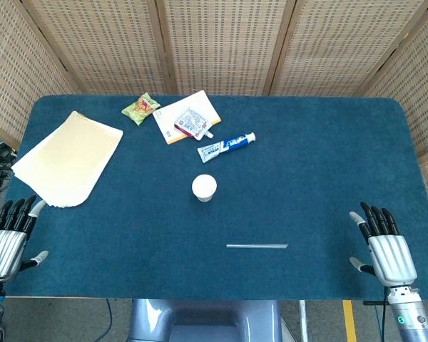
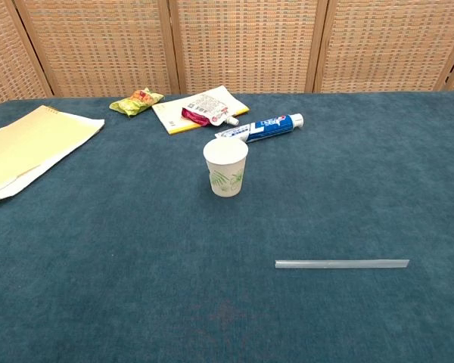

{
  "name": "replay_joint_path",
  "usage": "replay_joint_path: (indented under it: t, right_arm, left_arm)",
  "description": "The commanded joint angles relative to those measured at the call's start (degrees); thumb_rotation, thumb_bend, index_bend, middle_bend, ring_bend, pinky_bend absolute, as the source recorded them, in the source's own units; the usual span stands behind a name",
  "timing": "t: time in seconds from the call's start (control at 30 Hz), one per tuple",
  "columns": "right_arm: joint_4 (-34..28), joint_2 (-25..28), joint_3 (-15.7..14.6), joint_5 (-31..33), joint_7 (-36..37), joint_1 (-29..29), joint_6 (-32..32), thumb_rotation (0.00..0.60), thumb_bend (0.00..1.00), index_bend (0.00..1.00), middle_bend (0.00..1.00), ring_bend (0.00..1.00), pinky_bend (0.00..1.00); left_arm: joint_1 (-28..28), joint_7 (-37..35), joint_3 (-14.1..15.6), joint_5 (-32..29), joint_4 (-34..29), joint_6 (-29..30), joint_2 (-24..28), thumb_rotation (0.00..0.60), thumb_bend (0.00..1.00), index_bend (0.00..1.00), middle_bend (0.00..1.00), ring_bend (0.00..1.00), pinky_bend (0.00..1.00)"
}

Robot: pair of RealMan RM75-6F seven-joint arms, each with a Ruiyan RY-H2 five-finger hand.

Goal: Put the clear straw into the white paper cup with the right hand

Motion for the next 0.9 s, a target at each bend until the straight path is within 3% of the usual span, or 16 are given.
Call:
replay_joint_path:
  t: [0.03, 0.7, 0.9]
  right_arm:
    - [-0.1, 0.1, -0.1, -0.1, 0.0, -0.1, 0.1, 0.600, 0.13, 0.17, 0.00, 0.00, 0.00]
    - [-0.7, -0.6, 0.3, 0.1, -0.7, -0.1, 0.4, 0.600, 0.13, 0.23, 0.00, 0.00, 0.00]
    - [-2.4, -1.8, 2.0, 2.2, -2.3, 2.1, -2.6, 0.600, 0.13, 0.27, 0.00, 0.00, 0.00]
  left_arm:
    - [0.0, 0.4, 0.1, 0.0, -0.2, -0.1, 0.1, 0.600, 0.08, 0.00, 0.00, 0.00, 0.00]
    - [-0.1, 0.6, 0.1, -0.3, -0.5, -0.7, 0.3, 0.600, 0.08, 0.00, 0.00, 0.00, 0.00]
    - [-0.1, 0.1, -0.2, -0.6, -0.3, -0.5, 0.4, 0.600, 0.08, 0.00, 0.00, 0.00, 0.00]
